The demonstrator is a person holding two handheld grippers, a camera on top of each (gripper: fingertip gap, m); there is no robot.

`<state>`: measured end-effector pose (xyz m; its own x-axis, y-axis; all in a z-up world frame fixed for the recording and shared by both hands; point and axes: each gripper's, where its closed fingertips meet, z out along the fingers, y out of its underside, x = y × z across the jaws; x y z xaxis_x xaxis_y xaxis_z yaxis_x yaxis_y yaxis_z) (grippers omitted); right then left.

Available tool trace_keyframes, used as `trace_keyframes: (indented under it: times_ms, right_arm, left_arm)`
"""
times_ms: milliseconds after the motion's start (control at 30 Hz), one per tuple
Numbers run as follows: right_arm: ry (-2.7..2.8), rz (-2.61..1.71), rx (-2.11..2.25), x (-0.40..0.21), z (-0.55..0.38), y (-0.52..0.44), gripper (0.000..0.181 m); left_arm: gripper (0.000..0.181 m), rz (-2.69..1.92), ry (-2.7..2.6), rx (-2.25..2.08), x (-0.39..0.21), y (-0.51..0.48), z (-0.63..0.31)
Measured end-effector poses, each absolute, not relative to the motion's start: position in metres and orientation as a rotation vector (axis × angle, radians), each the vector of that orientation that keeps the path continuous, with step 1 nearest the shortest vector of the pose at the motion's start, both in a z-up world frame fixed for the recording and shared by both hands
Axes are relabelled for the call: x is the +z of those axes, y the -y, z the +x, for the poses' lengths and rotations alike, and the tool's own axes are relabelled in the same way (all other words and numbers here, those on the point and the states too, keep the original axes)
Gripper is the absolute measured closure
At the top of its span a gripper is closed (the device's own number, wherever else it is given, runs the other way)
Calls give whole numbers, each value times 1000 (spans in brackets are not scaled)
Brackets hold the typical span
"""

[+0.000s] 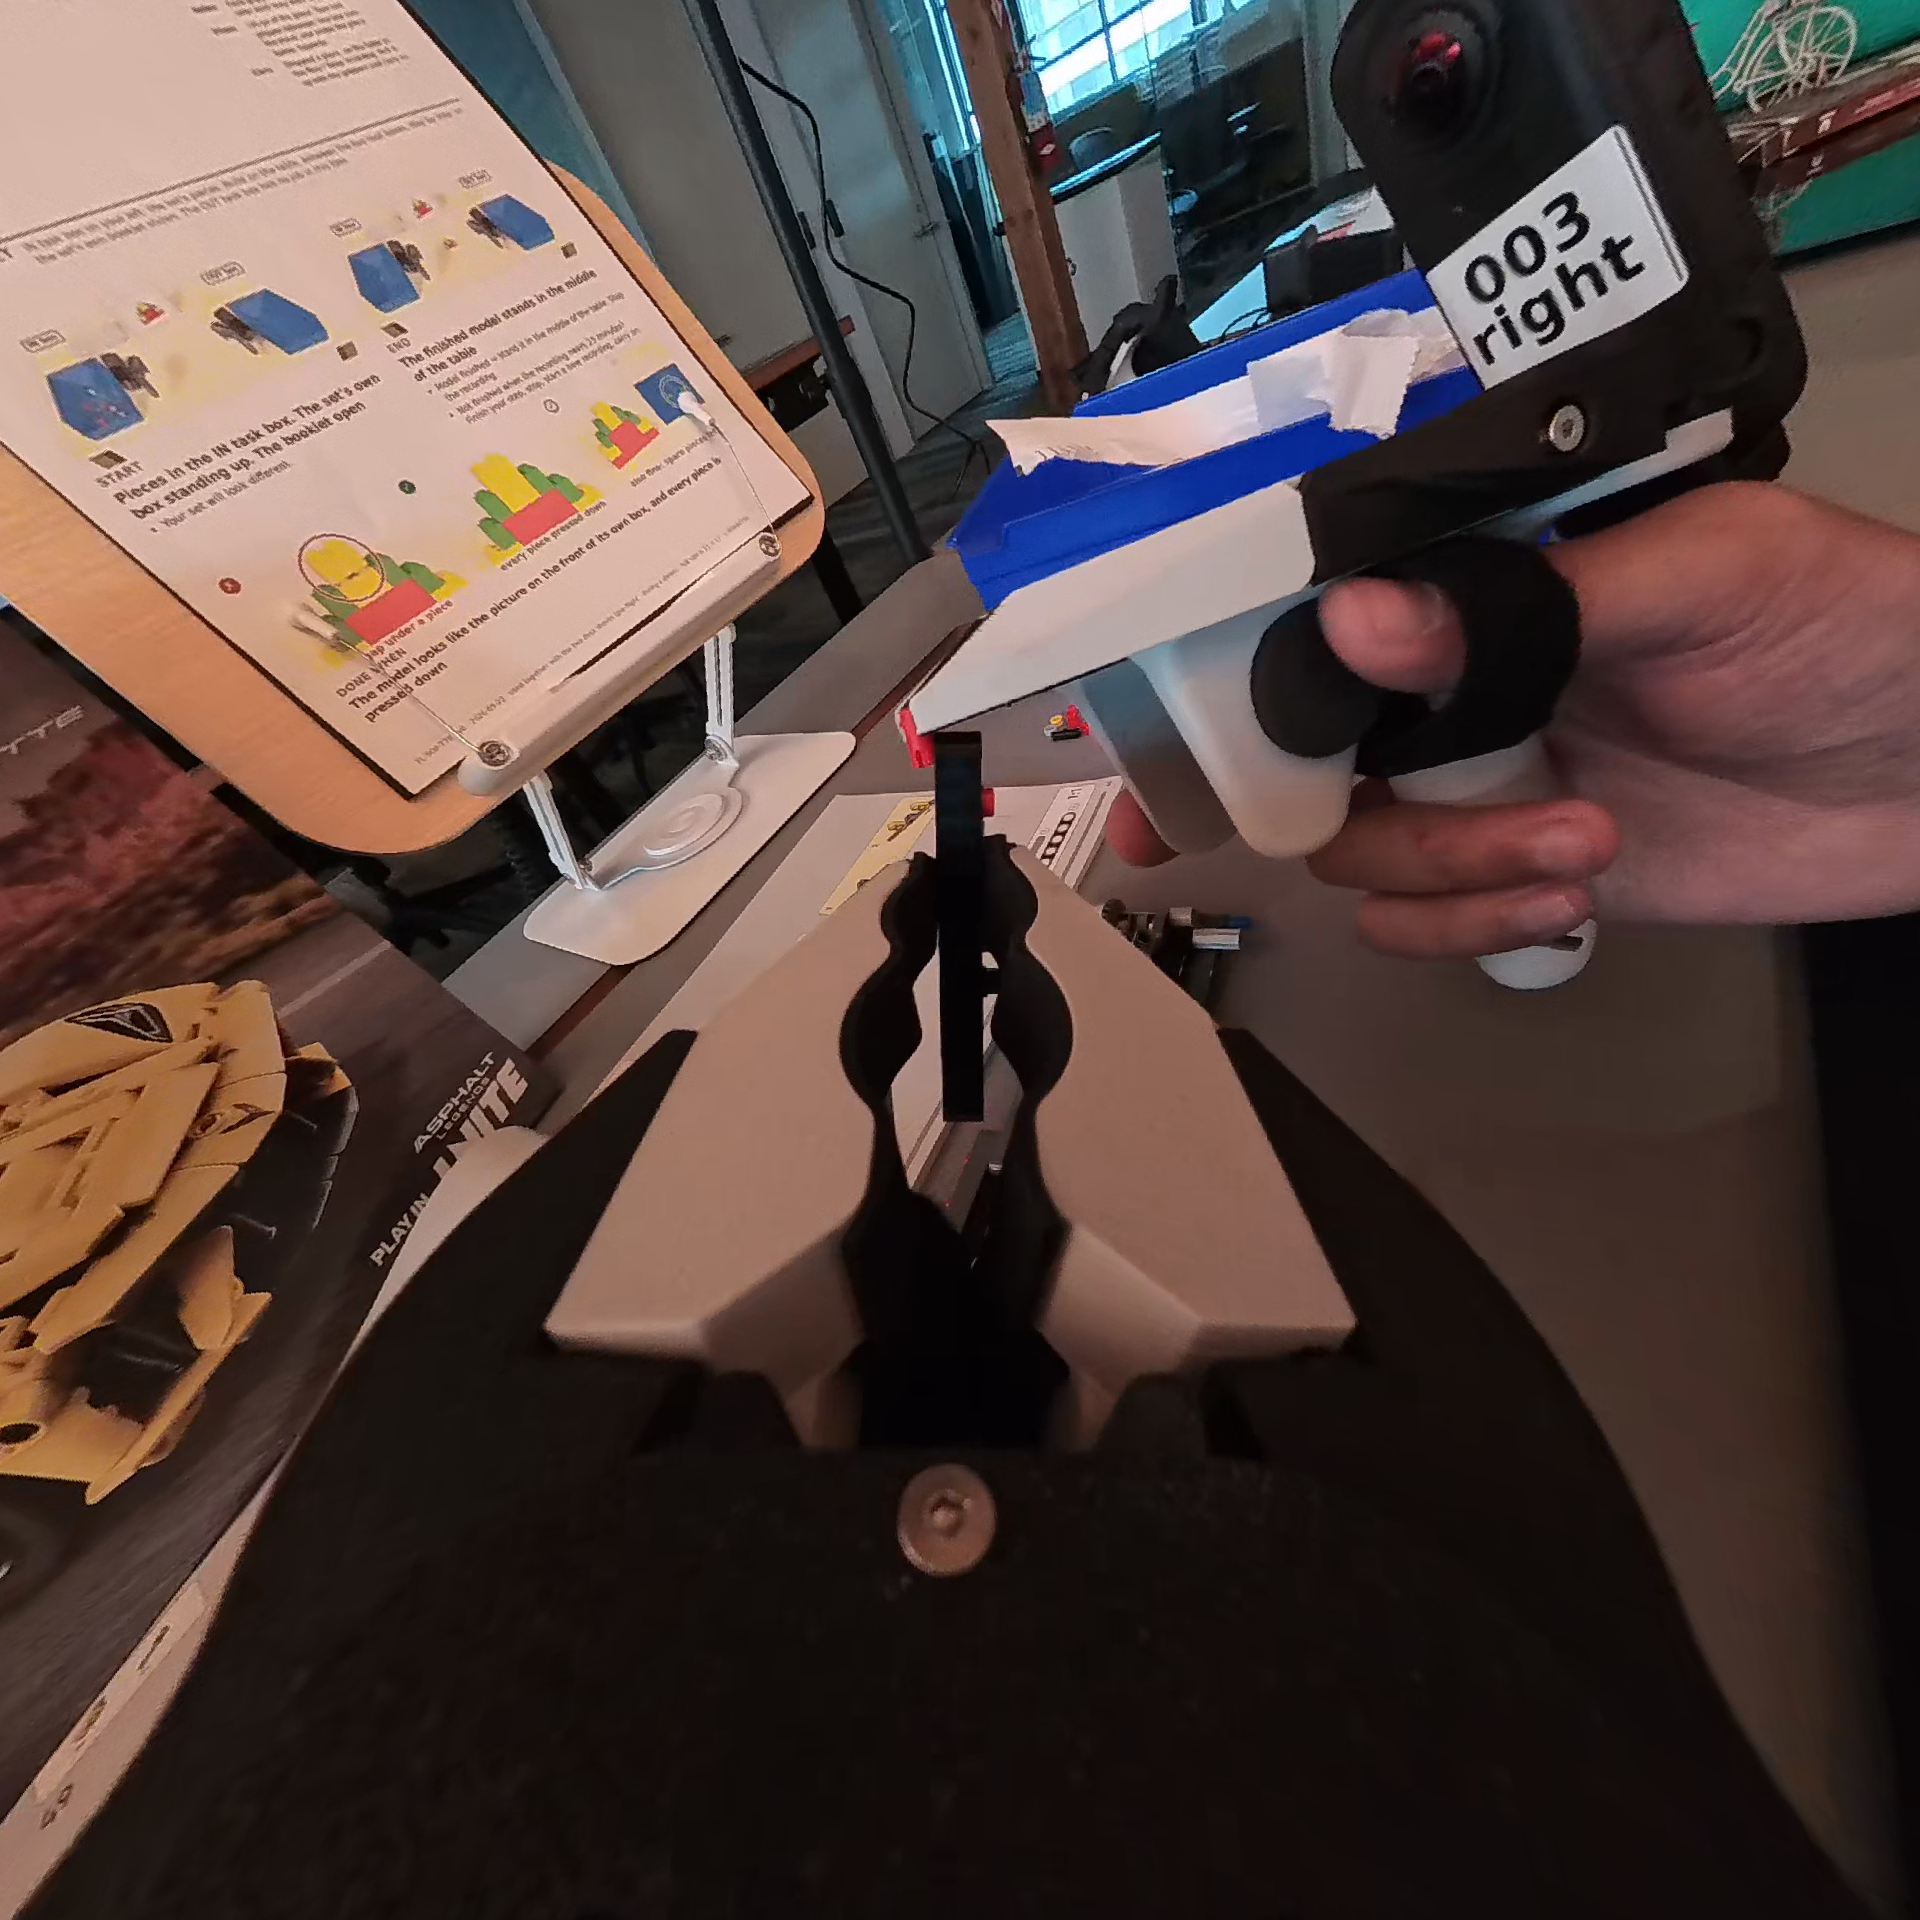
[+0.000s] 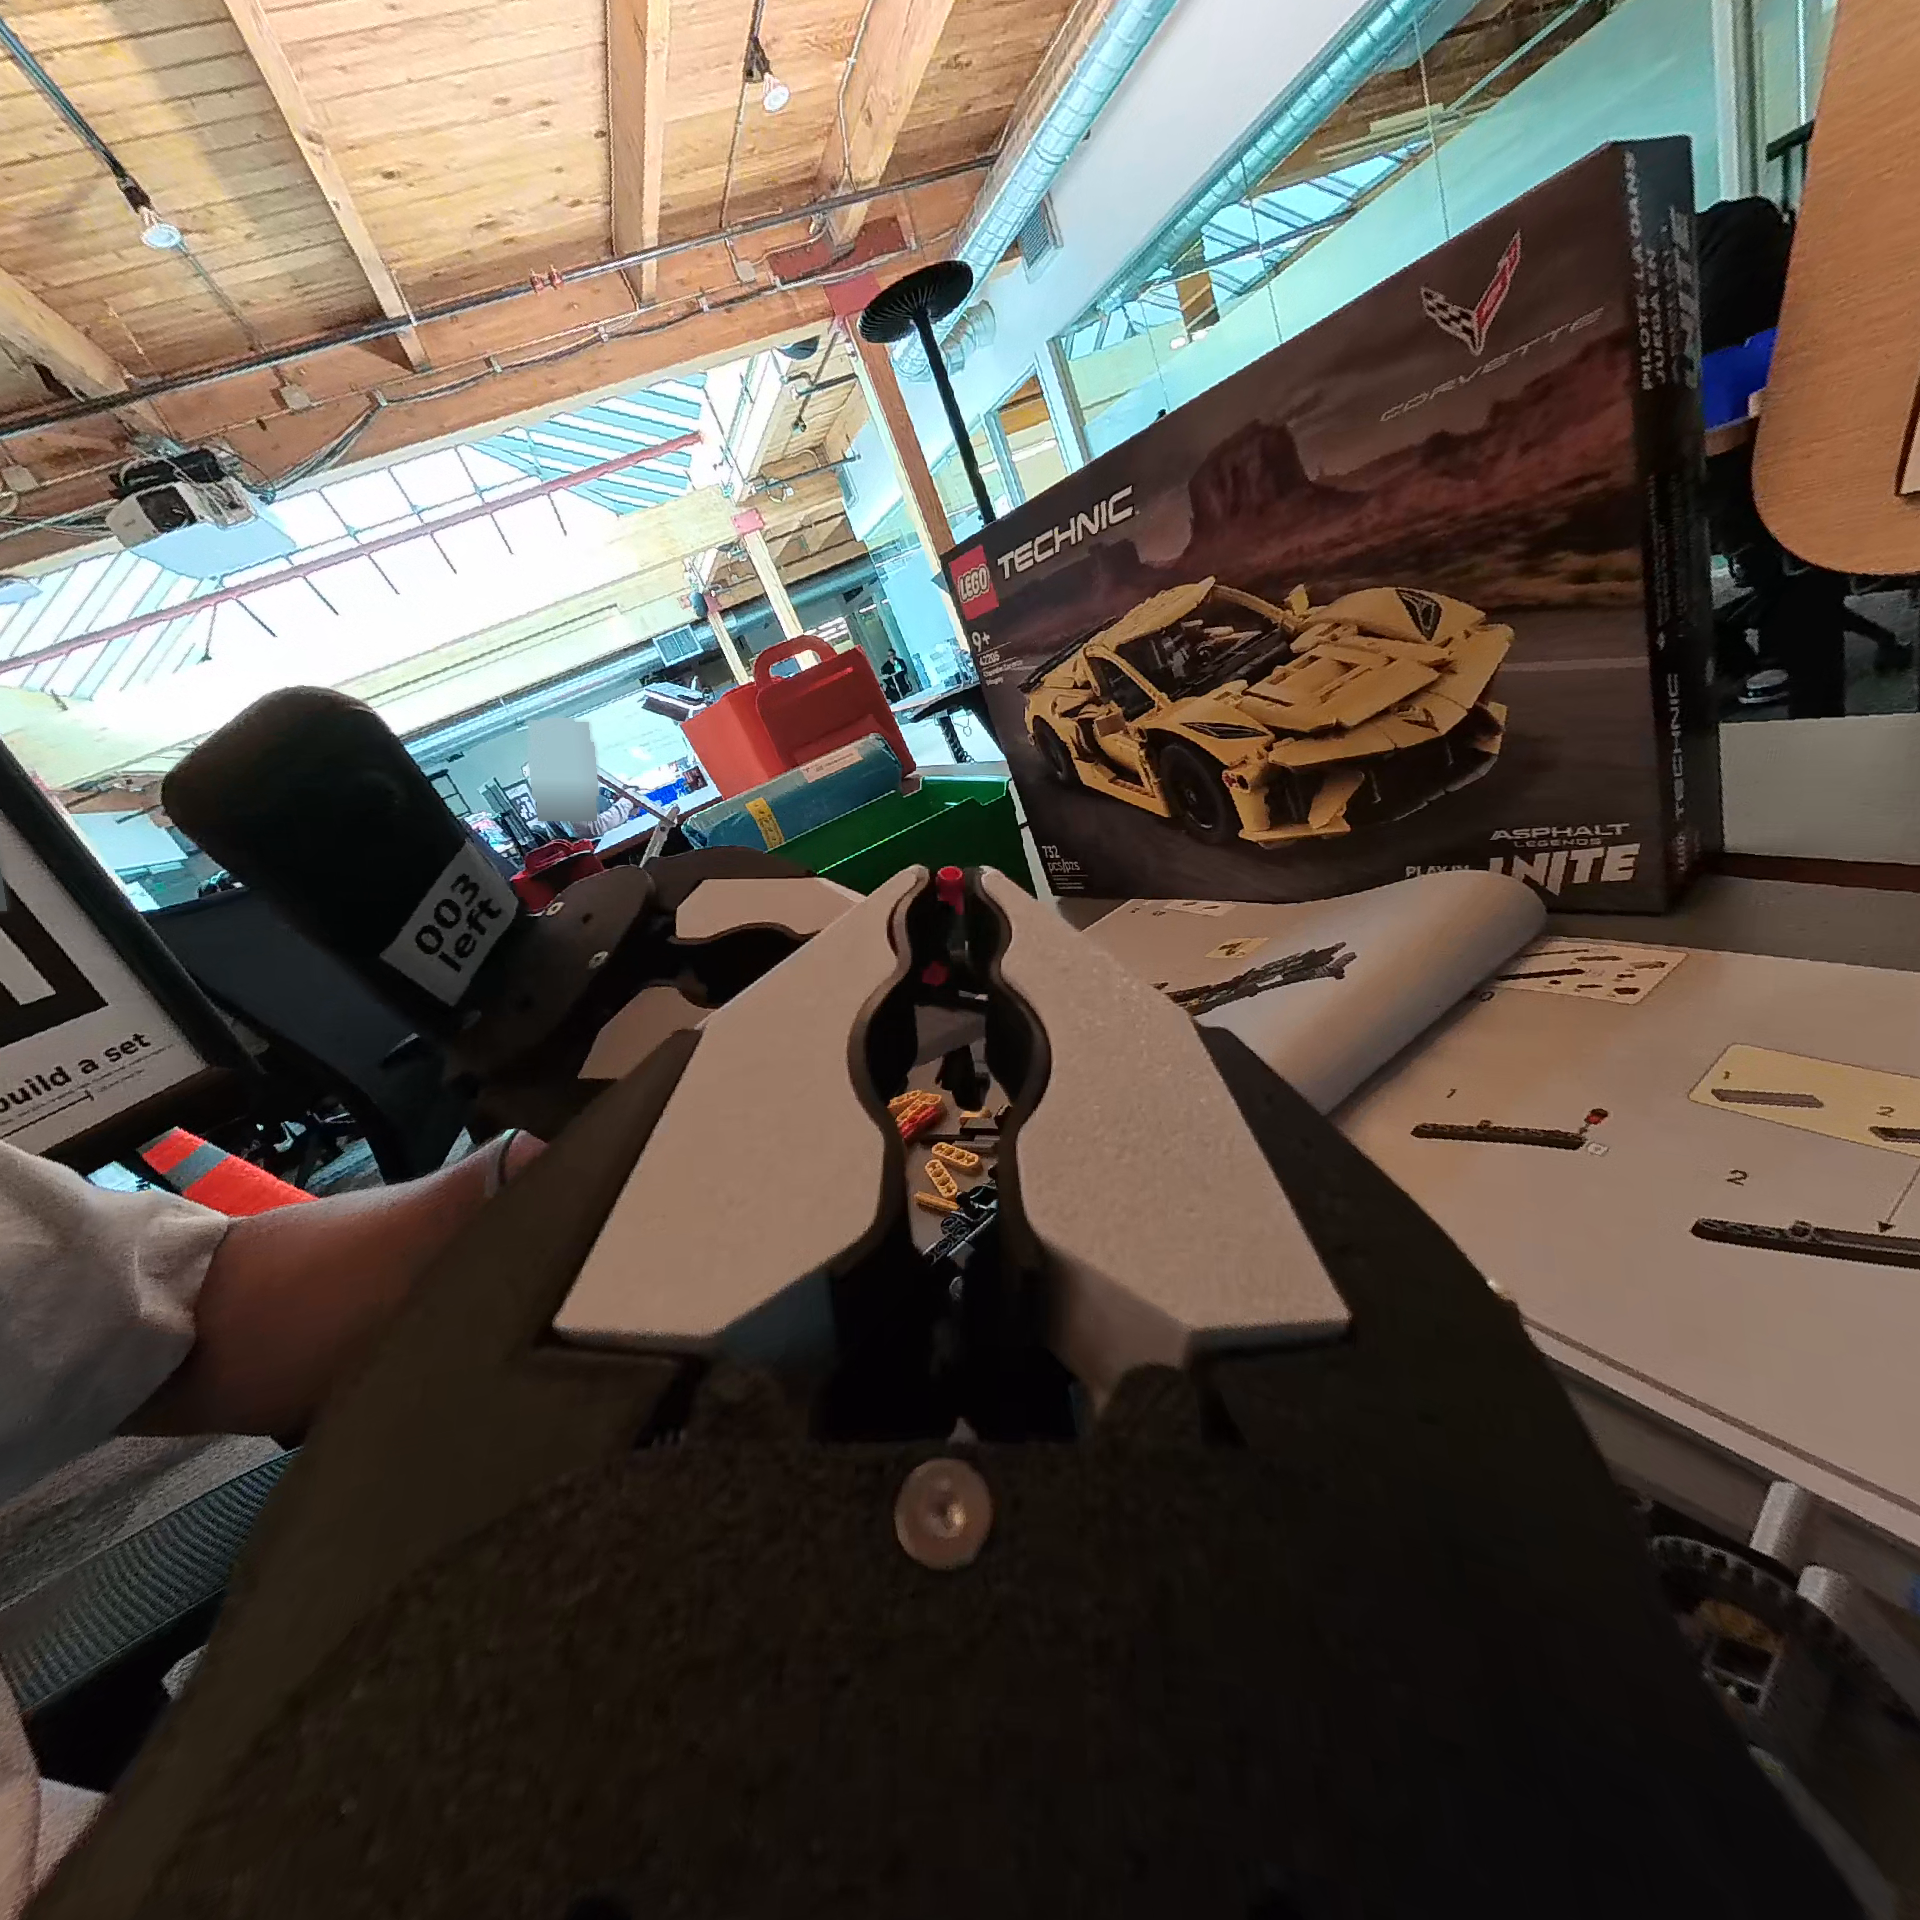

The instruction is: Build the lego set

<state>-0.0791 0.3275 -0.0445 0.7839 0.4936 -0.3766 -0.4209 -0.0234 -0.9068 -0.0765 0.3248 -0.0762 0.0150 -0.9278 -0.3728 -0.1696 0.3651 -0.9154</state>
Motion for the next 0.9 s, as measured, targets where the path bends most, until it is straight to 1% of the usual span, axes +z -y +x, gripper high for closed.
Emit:
trace_keyframes:
  times_ms: [233,767,900]
  right_arm:
    - [65,-1414,731,-45,-78,-325,178]
    - [109,-1444,661,-52,-76,-321,177]
    - [115,-1453,646,-54,-77,-321,177]
  left_arm:
    - [175,-1045,-1465,-740,-80,-329,-76]
    - [176,-1162,-1444,-933,-84,-328,-74]
    - [175,-1158,-1453,-921,-86,-328,-73]
